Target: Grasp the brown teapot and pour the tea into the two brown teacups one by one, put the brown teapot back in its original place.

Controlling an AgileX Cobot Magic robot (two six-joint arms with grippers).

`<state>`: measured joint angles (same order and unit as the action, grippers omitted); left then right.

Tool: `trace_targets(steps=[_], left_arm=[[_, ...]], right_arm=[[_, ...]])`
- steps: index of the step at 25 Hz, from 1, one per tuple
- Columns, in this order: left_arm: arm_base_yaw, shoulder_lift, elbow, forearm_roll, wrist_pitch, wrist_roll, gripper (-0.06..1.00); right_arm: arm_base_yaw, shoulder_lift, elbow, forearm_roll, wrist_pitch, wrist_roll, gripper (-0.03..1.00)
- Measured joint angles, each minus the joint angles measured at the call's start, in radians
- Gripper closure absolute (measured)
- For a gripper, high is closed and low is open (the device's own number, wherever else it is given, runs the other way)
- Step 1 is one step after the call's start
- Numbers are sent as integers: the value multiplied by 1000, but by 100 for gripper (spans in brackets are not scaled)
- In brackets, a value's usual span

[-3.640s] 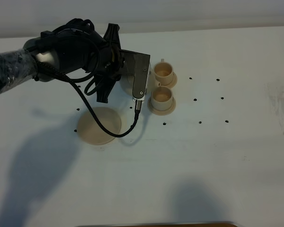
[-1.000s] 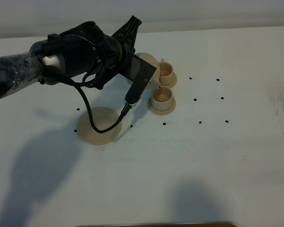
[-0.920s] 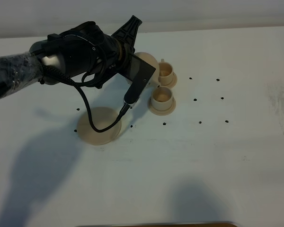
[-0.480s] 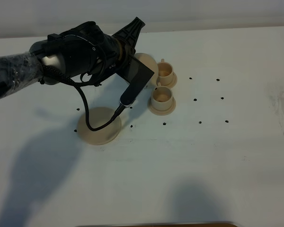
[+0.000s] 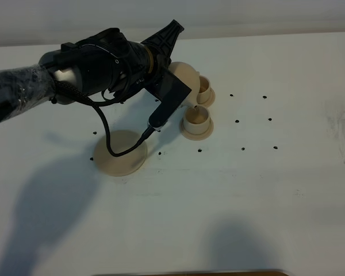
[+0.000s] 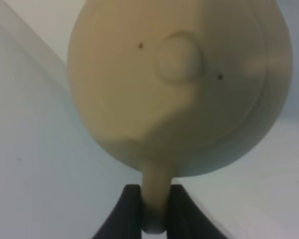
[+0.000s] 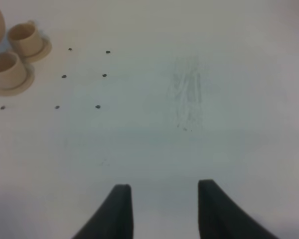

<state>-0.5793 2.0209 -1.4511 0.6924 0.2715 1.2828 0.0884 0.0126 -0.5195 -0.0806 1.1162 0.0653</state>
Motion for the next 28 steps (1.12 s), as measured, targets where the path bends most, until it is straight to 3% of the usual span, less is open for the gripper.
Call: trace_targets(steps=[28], left_arm=[[0,31,0,158,-108,2,78]], right_arm=[[0,0,0,0,0,0,66]])
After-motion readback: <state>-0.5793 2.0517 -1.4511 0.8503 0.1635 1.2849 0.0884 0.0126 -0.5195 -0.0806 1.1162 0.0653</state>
